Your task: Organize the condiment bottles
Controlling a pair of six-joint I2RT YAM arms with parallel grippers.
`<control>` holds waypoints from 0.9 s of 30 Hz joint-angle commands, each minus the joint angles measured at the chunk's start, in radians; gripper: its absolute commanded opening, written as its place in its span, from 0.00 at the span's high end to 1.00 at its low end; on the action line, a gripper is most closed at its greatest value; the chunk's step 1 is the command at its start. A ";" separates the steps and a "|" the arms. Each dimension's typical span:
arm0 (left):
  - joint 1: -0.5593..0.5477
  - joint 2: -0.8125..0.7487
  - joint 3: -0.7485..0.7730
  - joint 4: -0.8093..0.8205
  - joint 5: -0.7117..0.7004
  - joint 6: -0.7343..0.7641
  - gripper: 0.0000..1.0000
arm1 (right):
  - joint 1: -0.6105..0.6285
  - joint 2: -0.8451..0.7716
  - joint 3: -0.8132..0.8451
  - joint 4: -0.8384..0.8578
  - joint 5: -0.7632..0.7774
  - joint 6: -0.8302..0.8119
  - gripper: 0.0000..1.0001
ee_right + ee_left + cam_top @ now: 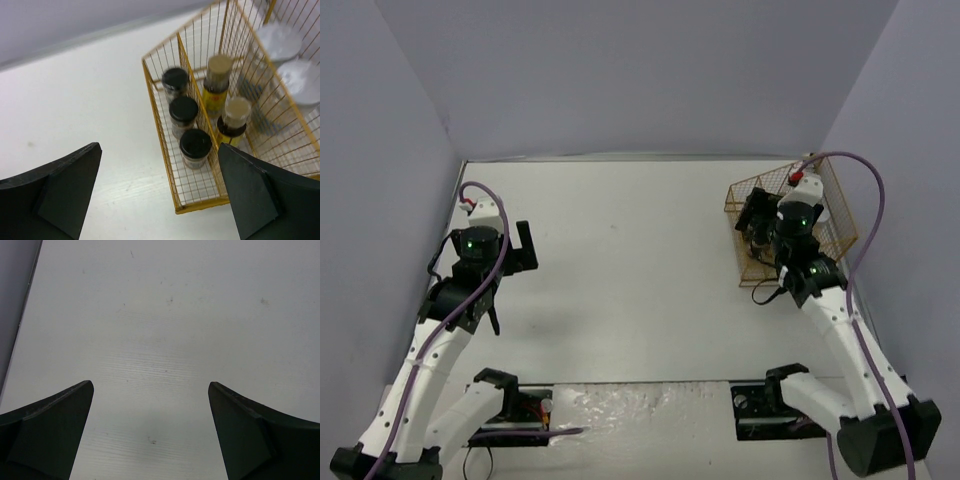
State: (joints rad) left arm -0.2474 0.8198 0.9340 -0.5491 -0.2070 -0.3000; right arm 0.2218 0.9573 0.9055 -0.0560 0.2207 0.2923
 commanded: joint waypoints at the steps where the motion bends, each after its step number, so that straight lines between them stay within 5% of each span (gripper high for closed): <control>1: 0.002 0.012 0.045 0.039 0.001 -0.003 0.03 | -0.006 -0.181 0.086 -0.043 -0.023 -0.071 0.00; 17: 0.002 -0.006 0.074 0.089 0.013 0.039 0.03 | -0.006 -0.720 -0.006 -0.237 0.090 -0.221 0.00; 27: 0.003 -0.038 -0.011 0.179 0.047 0.048 0.03 | -0.004 -0.894 -0.124 -0.238 0.159 -0.204 0.00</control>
State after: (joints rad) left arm -0.2474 0.7842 0.9313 -0.4845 -0.1841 -0.2657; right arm 0.2218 0.0970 0.8123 -0.3491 0.3308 0.0817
